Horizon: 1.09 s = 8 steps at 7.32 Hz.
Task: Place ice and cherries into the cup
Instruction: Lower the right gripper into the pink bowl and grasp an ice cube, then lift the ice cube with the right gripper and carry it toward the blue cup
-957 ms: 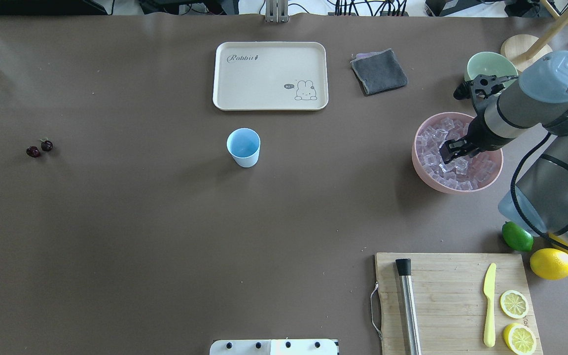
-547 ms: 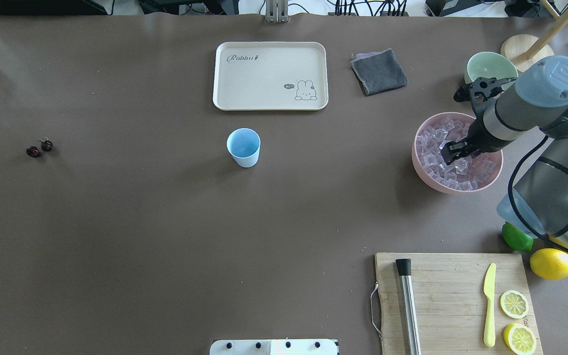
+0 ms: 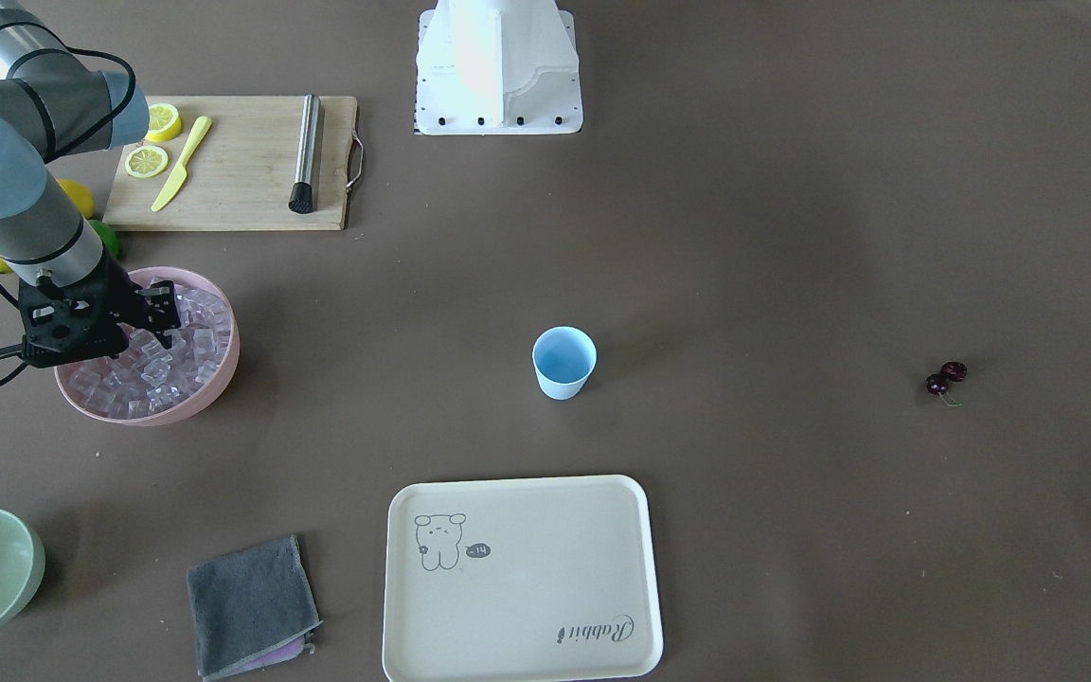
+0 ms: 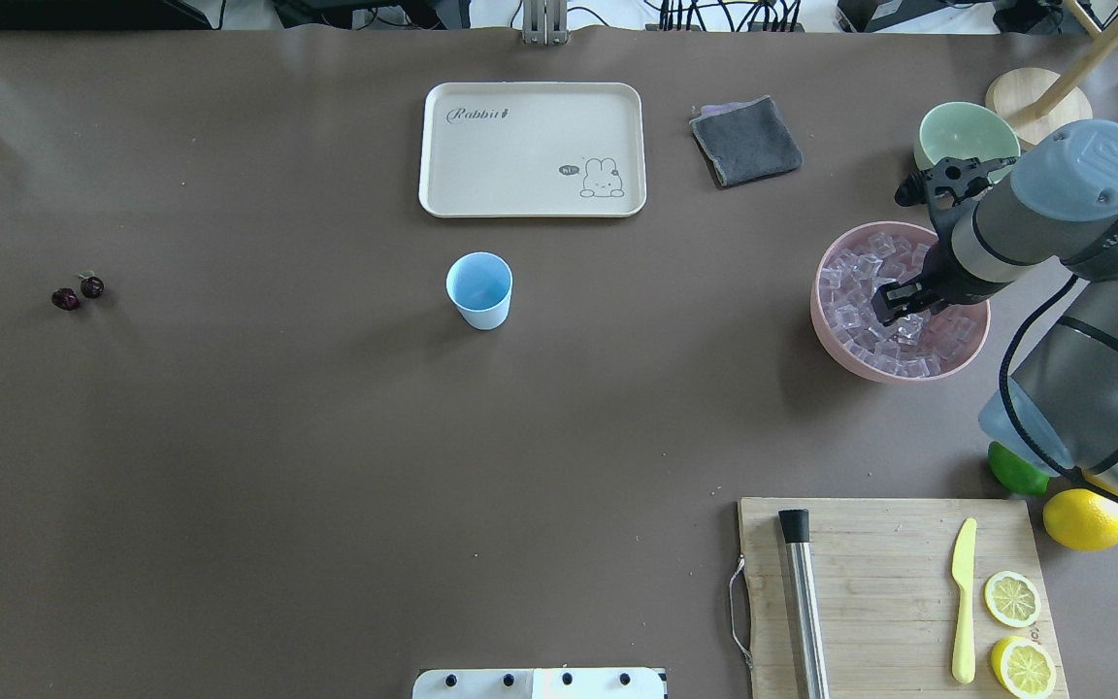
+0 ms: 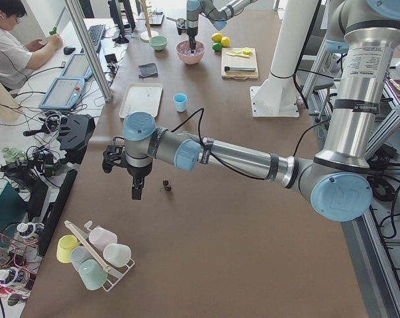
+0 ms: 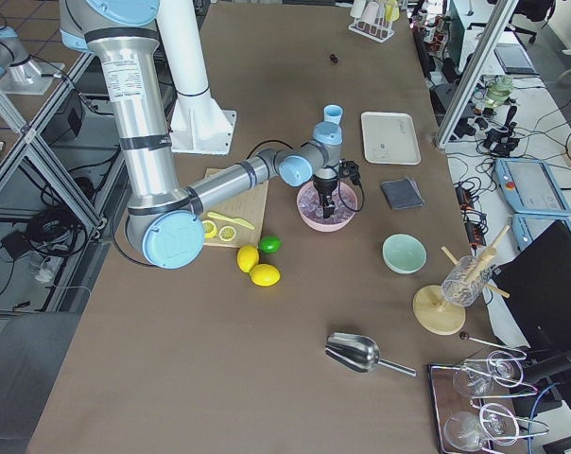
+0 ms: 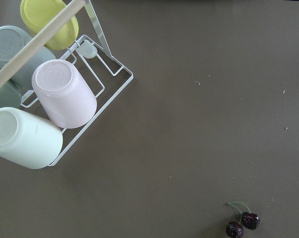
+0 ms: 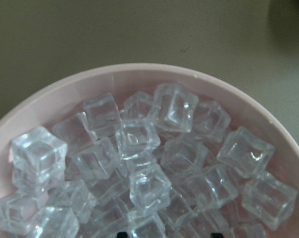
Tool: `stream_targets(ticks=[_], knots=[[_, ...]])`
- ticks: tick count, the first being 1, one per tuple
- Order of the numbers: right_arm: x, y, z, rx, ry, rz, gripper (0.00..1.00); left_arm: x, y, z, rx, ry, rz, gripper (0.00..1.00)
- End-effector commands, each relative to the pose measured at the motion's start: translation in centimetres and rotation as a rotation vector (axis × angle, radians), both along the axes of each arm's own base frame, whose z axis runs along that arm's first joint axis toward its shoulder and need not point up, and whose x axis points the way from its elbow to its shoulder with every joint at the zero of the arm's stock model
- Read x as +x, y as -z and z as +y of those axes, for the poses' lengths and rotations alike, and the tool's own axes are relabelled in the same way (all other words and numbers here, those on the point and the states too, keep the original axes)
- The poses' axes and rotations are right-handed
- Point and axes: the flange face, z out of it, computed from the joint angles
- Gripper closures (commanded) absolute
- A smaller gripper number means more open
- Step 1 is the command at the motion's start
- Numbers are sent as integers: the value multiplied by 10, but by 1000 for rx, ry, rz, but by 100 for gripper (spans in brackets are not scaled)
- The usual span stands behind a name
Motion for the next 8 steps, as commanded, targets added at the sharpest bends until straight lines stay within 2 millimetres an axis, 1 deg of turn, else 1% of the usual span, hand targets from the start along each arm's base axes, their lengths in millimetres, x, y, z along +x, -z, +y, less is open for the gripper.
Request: stream_targets(ticks=[1, 2, 4, 5, 7, 8], knots=[[-2, 7, 3, 3, 9, -15, 100, 1, 2, -2, 2, 0, -1, 2], [-3, 6, 3, 8, 7, -9, 100, 2, 3, -4, 2, -1, -1, 2], [-5, 15, 2, 20, 7, -17, 100, 1, 3, -6, -1, 1, -4, 2], [1, 24, 0, 29, -1, -26, 100, 1, 3, -5, -1, 1, -4, 2], [36, 44, -13, 58, -62, -51, 100, 1, 4, -5, -14, 16, 2, 2], [49, 55, -18, 74, -88, -63, 100, 2, 5, -5, -14, 15, 4, 2]])
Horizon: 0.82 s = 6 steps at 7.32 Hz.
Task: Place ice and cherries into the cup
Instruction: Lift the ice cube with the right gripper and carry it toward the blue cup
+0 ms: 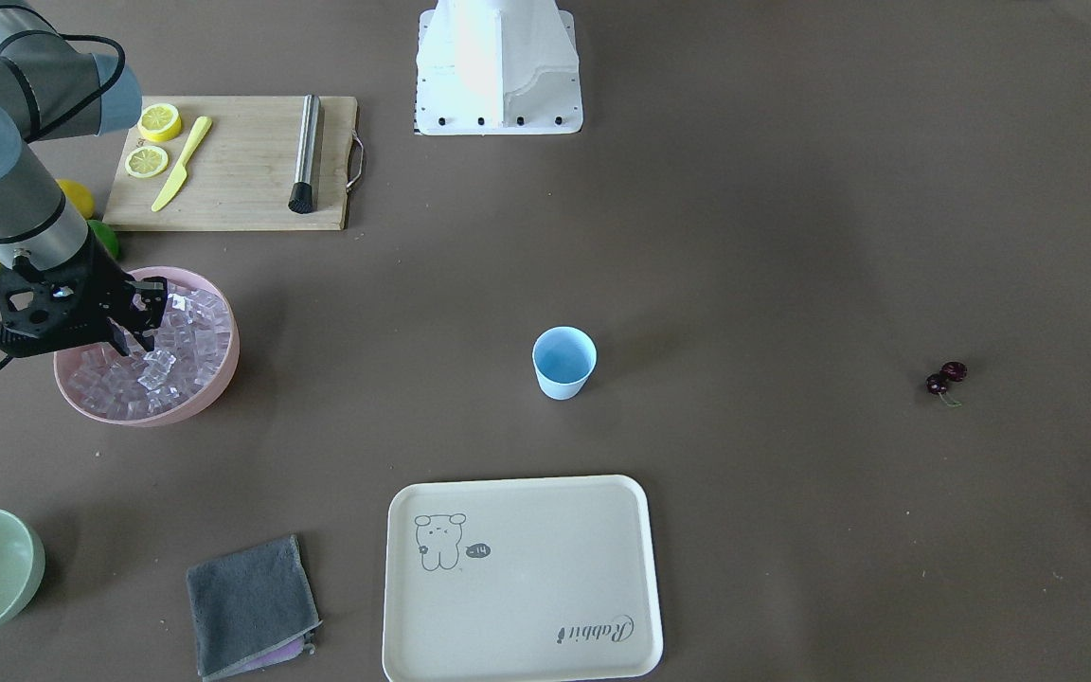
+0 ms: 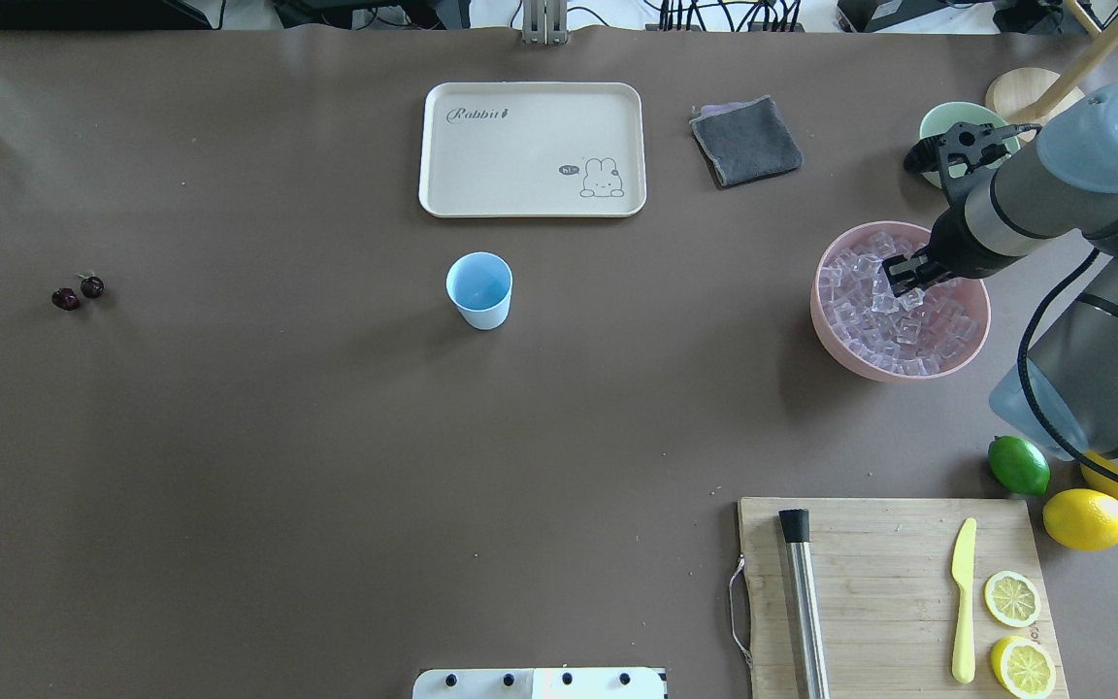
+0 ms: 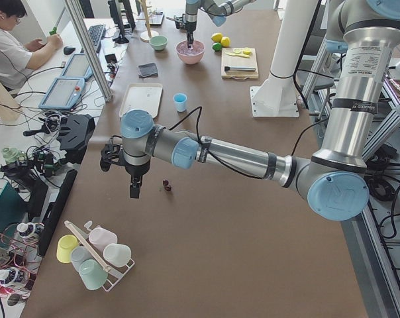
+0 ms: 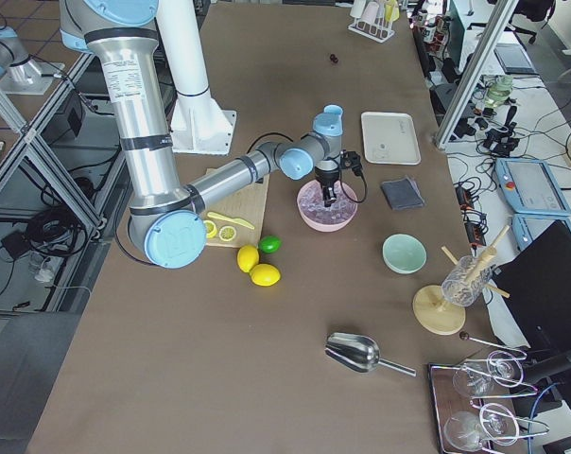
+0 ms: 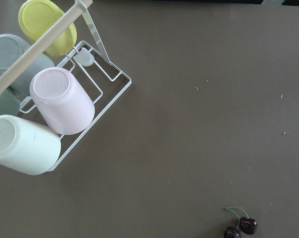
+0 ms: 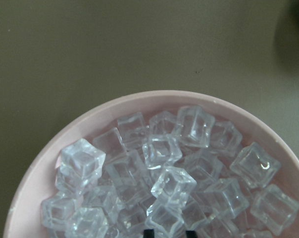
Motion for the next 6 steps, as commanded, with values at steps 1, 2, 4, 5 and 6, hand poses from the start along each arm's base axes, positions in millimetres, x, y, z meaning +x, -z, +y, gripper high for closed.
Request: stream_targets(ticks=[1, 2, 4, 5, 6], knots=[[33, 28, -19, 37, -66, -30, 100, 1, 1, 0, -2, 4, 4, 2], [29, 65, -29, 59, -99, -77, 100, 2, 2, -1, -1, 2, 4, 2], [9, 135, -41, 32, -192, -188, 100, 5, 12, -9, 11, -4, 7, 2], [-13, 165, -36, 4, -221, -244, 100, 7, 18, -12, 22, -6, 6, 2], [-38, 193, -27, -16, -237, -284, 100, 7, 21, -14, 28, -6, 7, 2]])
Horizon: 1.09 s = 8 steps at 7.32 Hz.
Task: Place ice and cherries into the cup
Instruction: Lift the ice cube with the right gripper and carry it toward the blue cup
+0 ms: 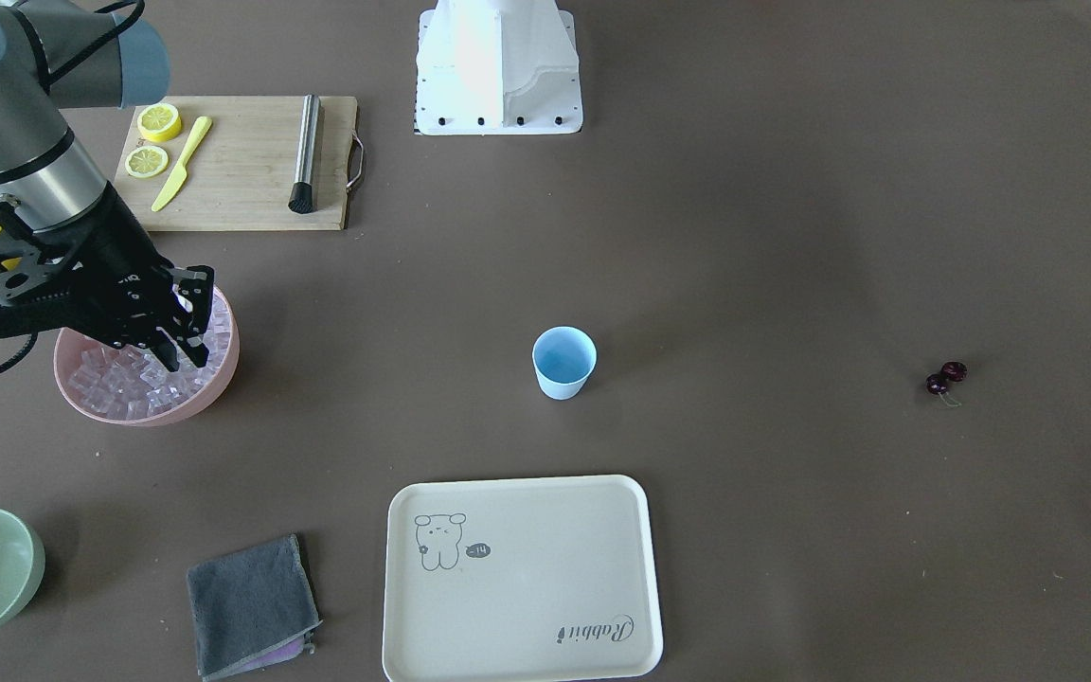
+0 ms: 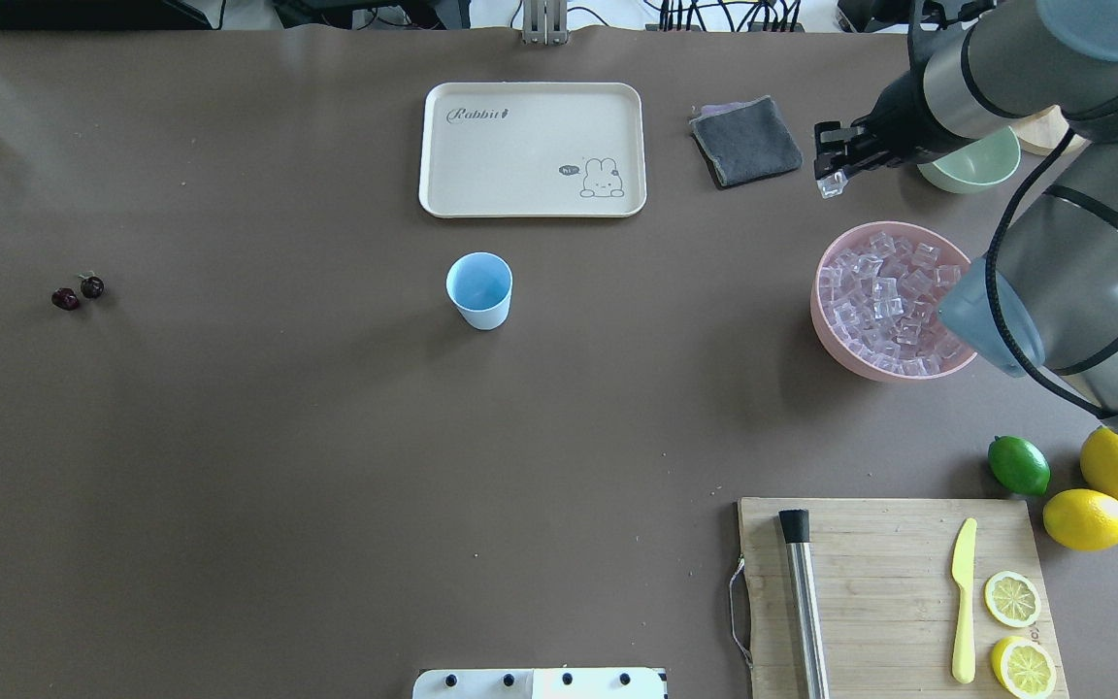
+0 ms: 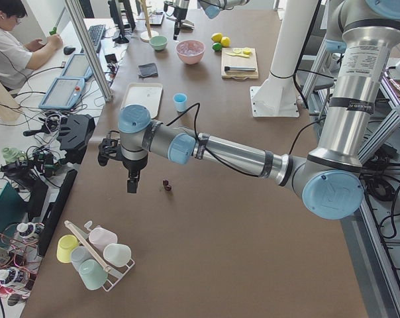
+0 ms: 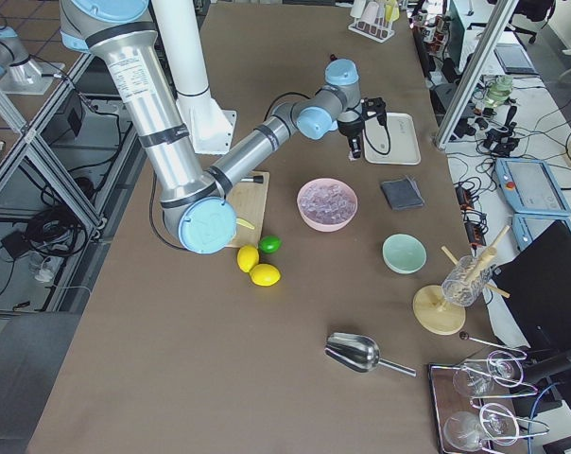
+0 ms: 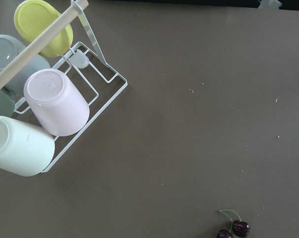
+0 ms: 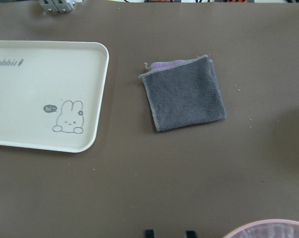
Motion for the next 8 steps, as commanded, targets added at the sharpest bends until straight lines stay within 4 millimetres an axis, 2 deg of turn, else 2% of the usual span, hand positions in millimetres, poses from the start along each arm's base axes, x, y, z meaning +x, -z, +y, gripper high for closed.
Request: stream_targets(ticks=[1, 2, 4, 5, 6, 7, 8], knots=[[-57, 56, 21, -12, -43, -73, 100, 1, 8, -3, 18, -2, 2, 2], [-85, 77, 34, 8, -36, -86, 100, 1, 10, -3, 22, -2, 4, 2], [-129, 90, 65, 52, -39, -108, 100, 1, 11, -3, 27, -3, 4, 2], [-159, 95, 77, 92, -27, -137, 100, 1, 11, -3, 28, -2, 1, 2], [-196, 104, 75, 100, -55, -142, 100, 1, 12, -2, 30, -2, 1, 2], [-222, 116, 65, 105, -64, -133, 100, 1, 12, -2, 30, -2, 1, 2], [-241, 119, 60, 115, -70, -144, 100, 1, 10, -1, 27, -2, 1, 2]])
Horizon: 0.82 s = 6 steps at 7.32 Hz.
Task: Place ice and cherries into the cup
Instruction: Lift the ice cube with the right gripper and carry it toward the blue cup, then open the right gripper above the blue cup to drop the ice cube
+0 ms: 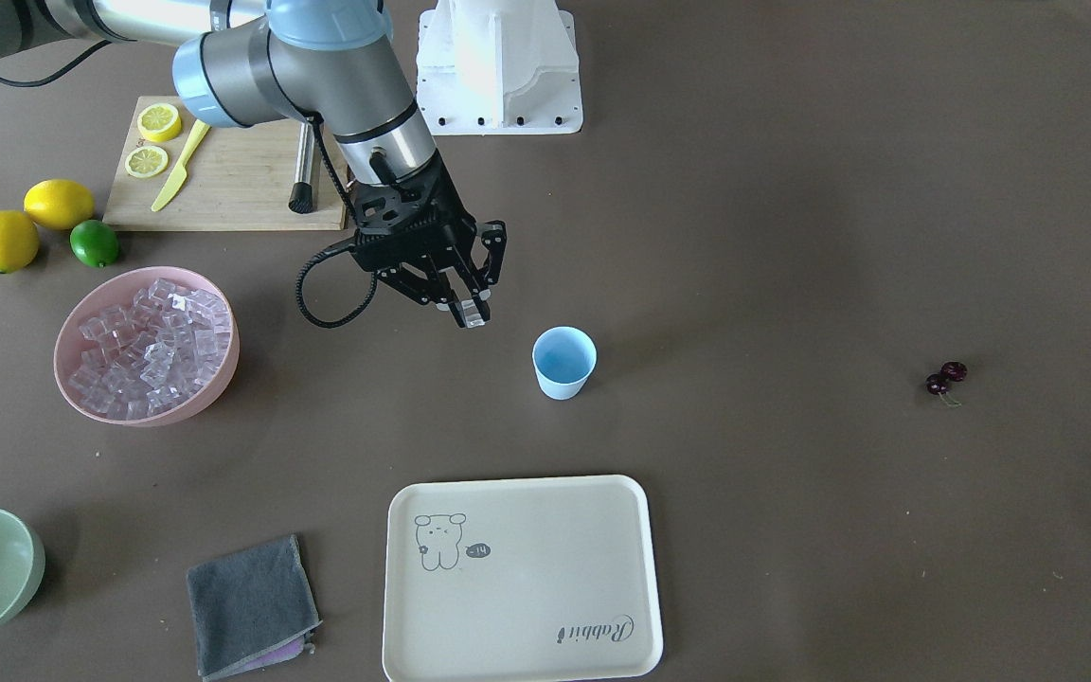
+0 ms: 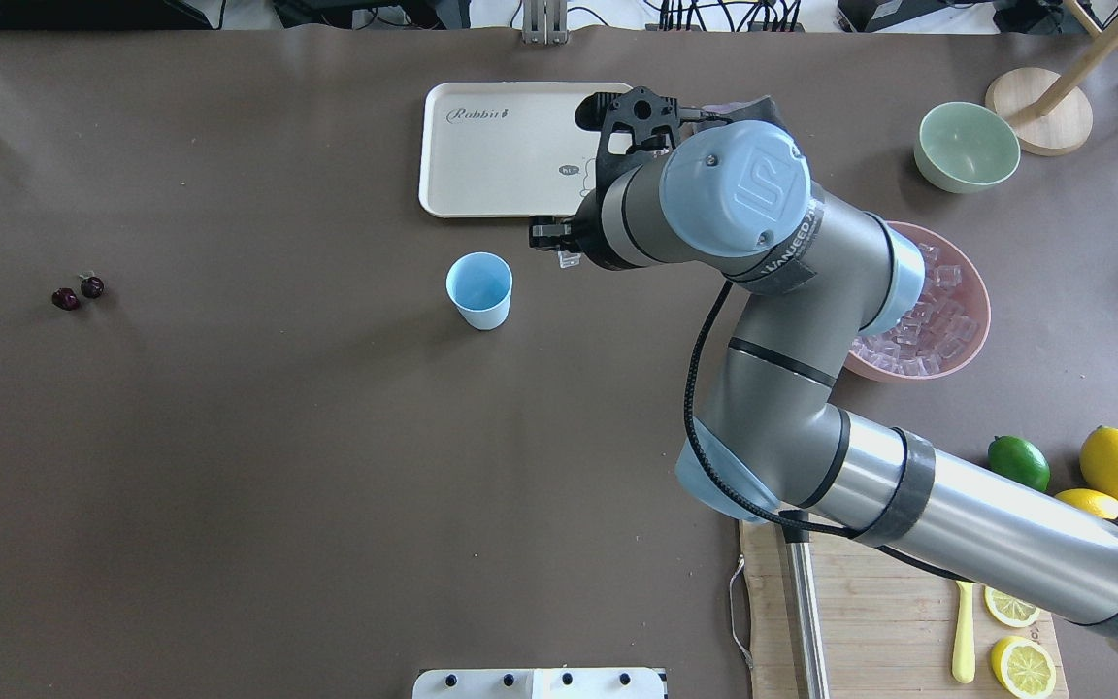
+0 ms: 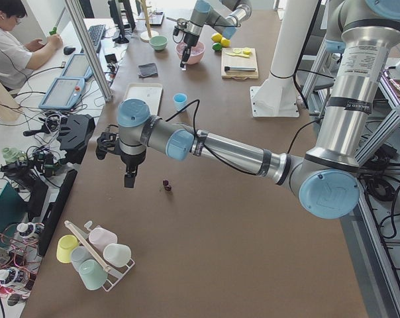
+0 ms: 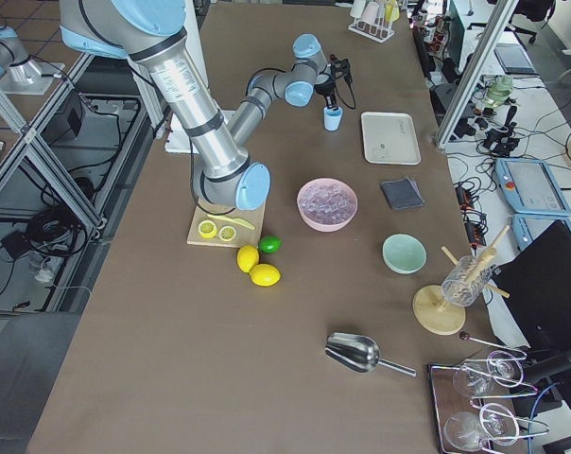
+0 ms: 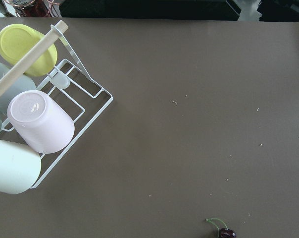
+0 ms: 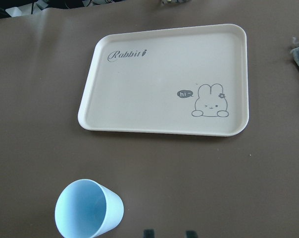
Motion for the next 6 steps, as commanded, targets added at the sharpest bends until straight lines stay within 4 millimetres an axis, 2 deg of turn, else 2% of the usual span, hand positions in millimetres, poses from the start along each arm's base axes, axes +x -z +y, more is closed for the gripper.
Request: stream_targets(ticks=[1, 2, 3, 6], knots=[[-50, 5, -17, 20, -6, -28, 100, 0, -2, 1, -3, 0, 0, 2], [-70, 7, -29, 22, -6, -30, 100, 2, -3, 0, -4, -3, -2, 2], [-79, 15, -33, 26, -5, -37, 100, 2, -4, 0, -5, -3, -2, 2], [-93, 22, -19, 29, 20, -40, 100, 0, -6, 4, -7, -1, -4, 2]])
